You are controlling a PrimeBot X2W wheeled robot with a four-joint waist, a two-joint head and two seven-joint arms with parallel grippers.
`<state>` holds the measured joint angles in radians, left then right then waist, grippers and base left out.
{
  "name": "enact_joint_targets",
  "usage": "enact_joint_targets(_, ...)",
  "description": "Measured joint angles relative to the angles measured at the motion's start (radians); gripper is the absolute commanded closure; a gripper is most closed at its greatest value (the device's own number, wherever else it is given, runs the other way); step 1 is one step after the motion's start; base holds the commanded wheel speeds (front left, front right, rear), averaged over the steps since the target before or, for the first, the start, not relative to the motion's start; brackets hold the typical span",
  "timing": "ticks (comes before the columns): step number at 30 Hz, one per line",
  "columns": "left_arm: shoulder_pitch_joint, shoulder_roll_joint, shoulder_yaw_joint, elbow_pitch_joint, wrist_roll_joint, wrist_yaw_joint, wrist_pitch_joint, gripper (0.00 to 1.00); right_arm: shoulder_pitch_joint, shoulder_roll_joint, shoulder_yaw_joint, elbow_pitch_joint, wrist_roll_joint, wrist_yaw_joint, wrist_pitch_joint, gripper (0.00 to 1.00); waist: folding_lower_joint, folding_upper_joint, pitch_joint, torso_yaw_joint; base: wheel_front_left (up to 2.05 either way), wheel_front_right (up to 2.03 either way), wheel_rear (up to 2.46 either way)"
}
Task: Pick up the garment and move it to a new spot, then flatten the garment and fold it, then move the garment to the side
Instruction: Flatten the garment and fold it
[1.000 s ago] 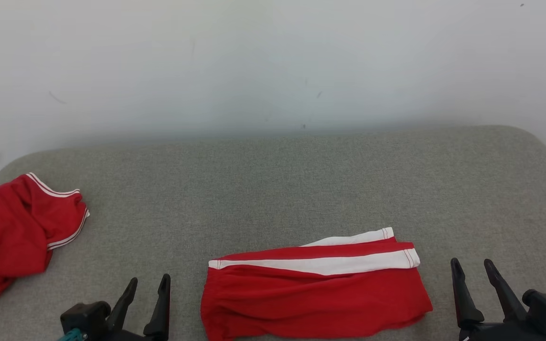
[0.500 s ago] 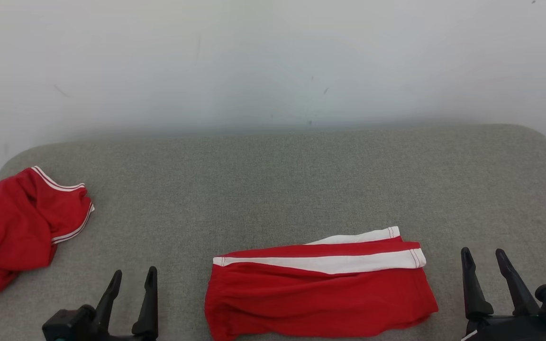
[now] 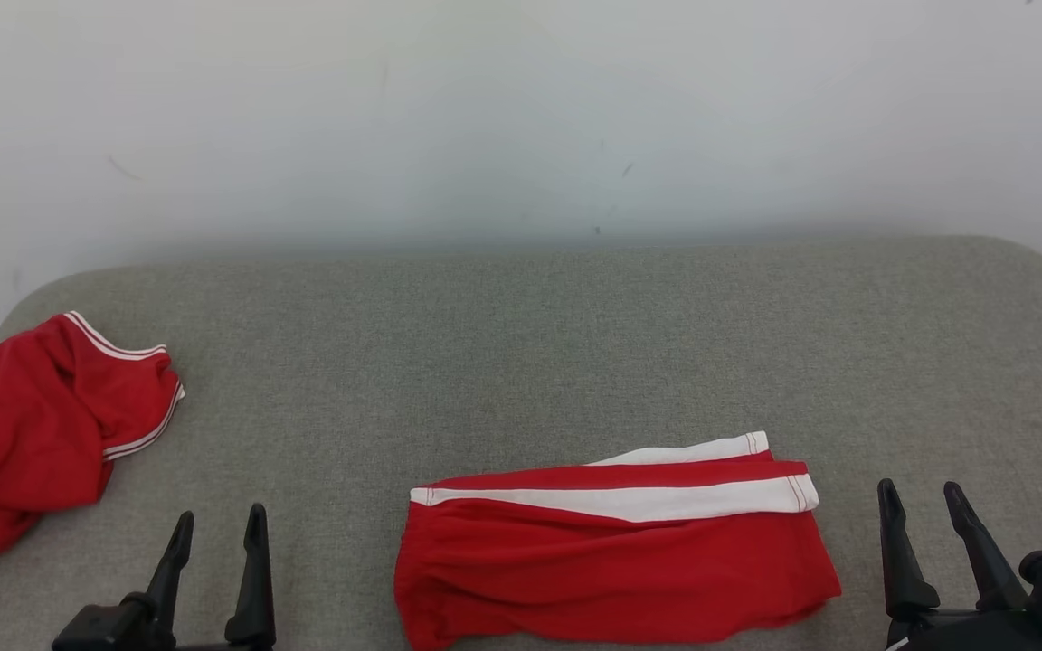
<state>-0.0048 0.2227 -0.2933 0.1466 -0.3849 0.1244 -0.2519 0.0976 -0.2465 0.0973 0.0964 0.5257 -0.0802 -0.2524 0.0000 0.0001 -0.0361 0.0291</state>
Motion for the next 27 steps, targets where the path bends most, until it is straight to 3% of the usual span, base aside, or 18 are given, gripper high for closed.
enact_joint_targets(15,0.023,-0.035,0.047,-0.043,0.069,0.000,0.001,0.00,-0.001,-0.003,0.000,-0.001,0.000,-0.007,0.017,0.00,0.0000,0.0000,-0.003,0.006,0.00,0.00,0.00)
enact_joint_targets(27,0.041,-0.064,0.039,-0.075,0.101,0.000,0.028,0.00,-0.079,-0.032,0.035,0.111,0.000,-0.009,0.176,0.00,0.0000,0.0000,0.004,0.030,0.00,0.00,0.00)
